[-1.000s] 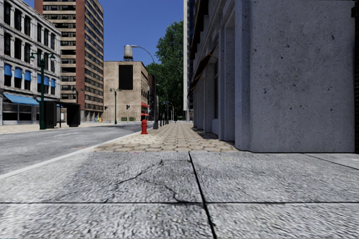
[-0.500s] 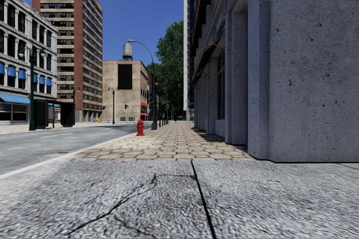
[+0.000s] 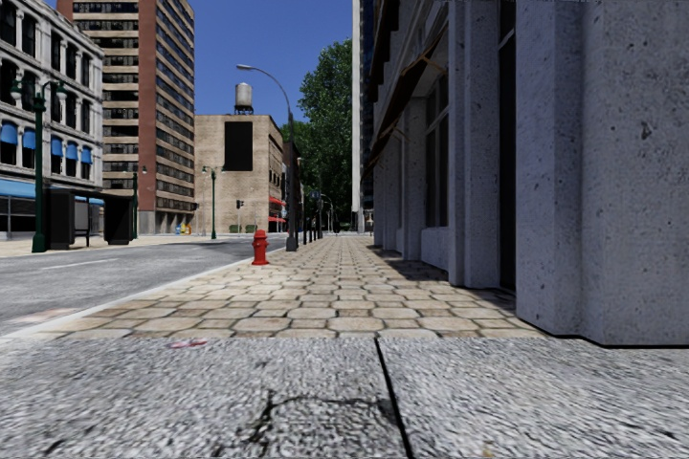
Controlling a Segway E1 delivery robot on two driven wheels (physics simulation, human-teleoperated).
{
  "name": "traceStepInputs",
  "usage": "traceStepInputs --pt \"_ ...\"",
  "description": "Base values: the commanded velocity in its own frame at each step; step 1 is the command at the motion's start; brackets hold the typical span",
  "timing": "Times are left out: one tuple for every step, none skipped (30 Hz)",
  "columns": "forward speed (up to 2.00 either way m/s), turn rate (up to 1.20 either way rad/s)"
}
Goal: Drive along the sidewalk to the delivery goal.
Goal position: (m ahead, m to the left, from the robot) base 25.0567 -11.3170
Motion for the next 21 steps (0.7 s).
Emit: traceStepInputs --pt "2.0 0.0" --pt "2.0 0.0" --pt "2.0 0.0" --pt "2.0 0.0" --pt "2.0 0.0" --pt "2.0 0.0" --pt "2.0 0.0" --pt "2.0 0.0" --pt "2.0 0.0" --pt "2.0 0.0" --pt "2.0 0.0" --pt "2.0 0.0" --pt "2.0 0.0" --pt "2.0 0.0" --pt "2.0 0.0" --pt "2.0 0.0" --pt "2.0 0.0" --pt "2.0 0.0" --pt "2.0 0.0" --pt "2.0 0.0" --pt "2.0 0.0"
